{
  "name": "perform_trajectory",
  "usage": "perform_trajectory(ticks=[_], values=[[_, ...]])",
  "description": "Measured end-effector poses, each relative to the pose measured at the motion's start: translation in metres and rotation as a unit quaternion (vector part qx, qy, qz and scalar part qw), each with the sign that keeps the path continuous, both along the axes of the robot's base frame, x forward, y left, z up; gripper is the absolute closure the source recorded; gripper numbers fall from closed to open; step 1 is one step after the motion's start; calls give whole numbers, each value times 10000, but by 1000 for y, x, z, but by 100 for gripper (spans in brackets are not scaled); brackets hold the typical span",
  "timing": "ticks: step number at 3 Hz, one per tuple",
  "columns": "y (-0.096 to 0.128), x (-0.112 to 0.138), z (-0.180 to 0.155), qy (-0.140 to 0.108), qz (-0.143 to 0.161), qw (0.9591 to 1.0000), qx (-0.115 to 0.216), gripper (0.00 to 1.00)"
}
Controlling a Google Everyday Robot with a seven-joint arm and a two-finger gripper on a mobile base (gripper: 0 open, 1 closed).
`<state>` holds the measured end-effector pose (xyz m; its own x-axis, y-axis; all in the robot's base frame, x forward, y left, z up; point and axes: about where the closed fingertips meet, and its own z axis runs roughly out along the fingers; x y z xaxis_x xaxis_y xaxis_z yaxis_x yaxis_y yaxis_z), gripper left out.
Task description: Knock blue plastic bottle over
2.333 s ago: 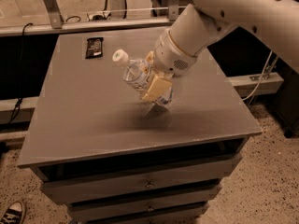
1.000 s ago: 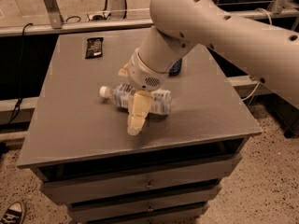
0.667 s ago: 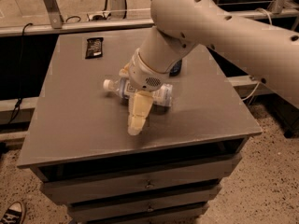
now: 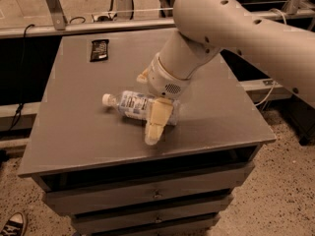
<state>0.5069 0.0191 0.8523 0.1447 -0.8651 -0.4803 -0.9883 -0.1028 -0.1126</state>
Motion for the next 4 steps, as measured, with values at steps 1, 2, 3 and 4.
perform_trajectory(ticks=[1,2,3,4], values=[[-28,4,12,-39,-271,9996,96,0],[-72,9,35,-64,-613,9977,298,0],[-128,12,63,-35,-1046,9921,690,0],[-176,7,88,27,-1444,9811,1290,0]])
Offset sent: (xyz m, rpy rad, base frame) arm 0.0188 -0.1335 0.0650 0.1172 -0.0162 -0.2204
